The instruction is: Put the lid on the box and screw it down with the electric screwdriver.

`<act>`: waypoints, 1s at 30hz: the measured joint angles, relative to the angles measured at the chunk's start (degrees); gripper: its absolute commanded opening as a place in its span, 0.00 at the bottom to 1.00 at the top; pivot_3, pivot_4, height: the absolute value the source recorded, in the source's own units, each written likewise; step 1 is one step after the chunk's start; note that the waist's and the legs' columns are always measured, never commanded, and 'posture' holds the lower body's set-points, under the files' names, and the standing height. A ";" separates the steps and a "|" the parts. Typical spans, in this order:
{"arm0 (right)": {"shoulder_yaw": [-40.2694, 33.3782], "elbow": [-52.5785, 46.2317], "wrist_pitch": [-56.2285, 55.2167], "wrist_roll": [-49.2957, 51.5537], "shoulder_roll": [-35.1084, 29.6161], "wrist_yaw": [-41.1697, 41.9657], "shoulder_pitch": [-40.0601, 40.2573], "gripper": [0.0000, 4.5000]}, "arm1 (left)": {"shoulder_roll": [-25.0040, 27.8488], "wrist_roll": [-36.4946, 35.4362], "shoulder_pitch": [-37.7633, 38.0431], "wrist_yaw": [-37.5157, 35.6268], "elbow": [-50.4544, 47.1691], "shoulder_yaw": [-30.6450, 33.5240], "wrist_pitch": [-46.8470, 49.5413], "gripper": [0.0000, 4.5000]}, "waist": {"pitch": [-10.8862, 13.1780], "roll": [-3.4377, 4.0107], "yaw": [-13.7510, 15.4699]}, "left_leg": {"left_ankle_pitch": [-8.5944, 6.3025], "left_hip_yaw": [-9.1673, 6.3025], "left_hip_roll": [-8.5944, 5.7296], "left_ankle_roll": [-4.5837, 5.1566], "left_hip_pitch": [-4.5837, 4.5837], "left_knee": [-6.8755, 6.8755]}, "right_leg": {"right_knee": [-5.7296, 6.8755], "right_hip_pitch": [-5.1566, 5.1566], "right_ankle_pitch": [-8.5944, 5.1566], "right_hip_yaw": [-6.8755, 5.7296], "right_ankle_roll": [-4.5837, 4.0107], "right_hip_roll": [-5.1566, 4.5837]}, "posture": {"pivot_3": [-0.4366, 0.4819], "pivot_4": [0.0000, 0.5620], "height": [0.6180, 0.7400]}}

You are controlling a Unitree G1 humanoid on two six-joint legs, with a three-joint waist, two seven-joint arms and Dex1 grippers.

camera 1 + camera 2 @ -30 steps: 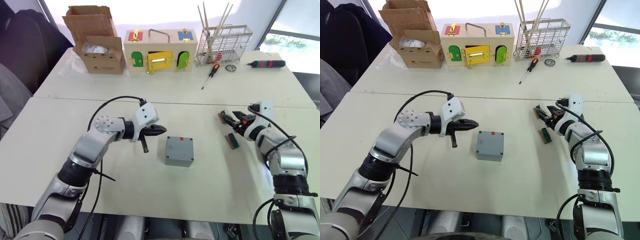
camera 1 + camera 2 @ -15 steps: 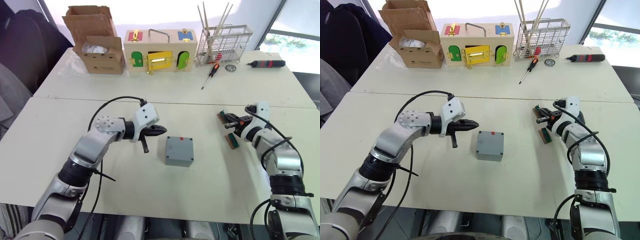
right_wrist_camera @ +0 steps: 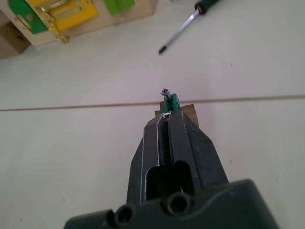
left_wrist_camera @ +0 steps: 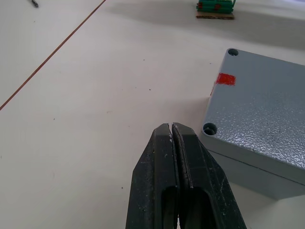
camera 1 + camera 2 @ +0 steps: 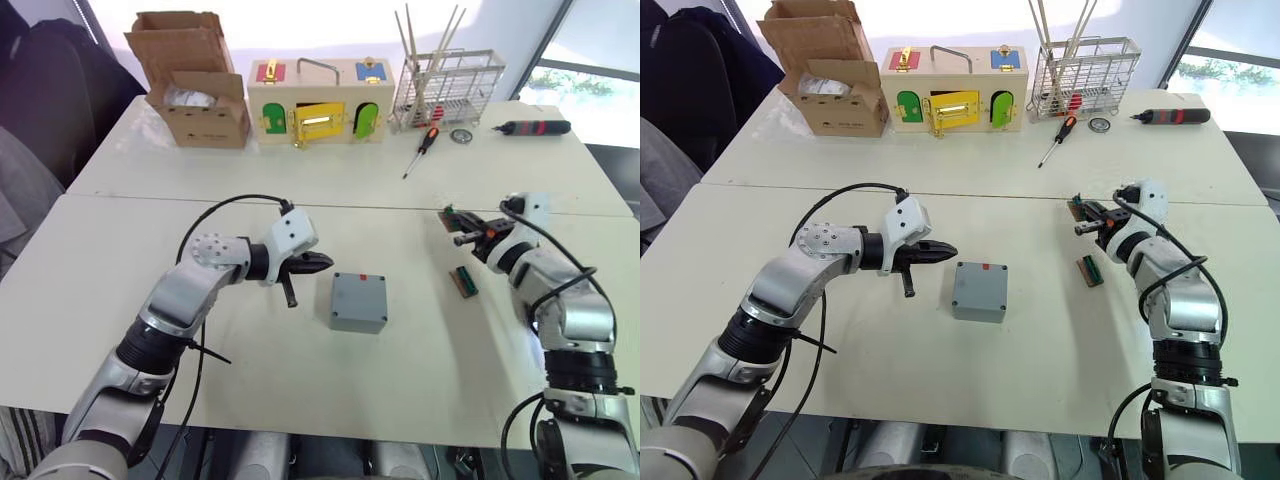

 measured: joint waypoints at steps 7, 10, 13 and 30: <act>-0.16 -2.92 2.43 0.98 -1.28 0.16 -0.28 0.00 | -0.06 0.01 -0.03 -0.45 0.40 -0.02 -0.91 0.00 | 0.00 0.00 0.00 | 0.00 0.00 -0.01 0.00 0.00 0.00 | 0.00 0.00 0.00 0.00 0.00 0.00 | 0.48 0.27 0.96; 0.22 -2.57 2.46 0.98 -0.69 0.16 0.36 0.00 | -0.30 0.04 -0.04 -0.40 0.56 -0.09 -1.15 0.00 | 0.00 0.00 0.01 | 0.00 0.00 -0.01 0.00 0.00 0.00 | 0.00 0.00 0.00 0.00 0.00 0.00 | 0.48 0.27 0.96; 1.14 -1.06 1.76 0.63 0.80 0.32 1.79 0.00 | -0.35 0.05 -0.04 -0.26 0.58 -0.10 -1.16 0.00 | 0.00 0.00 -0.02 | 0.00 0.01 -0.02 0.00 0.00 0.00 | 0.01 0.01 0.00 0.00 0.00 0.00 | 0.48 0.27 0.96; 4.80 5.67 -3.35 -3.95 1.69 0.52 2.60 0.52 | -0.36 0.52 -0.02 0.20 0.58 -0.12 -1.16 0.00 | 0.00 0.00 -0.34 | 0.00 0.00 -0.02 0.00 0.02 0.00 | 0.01 0.01 0.00 0.00 0.00 0.00 | 0.48 0.27 0.96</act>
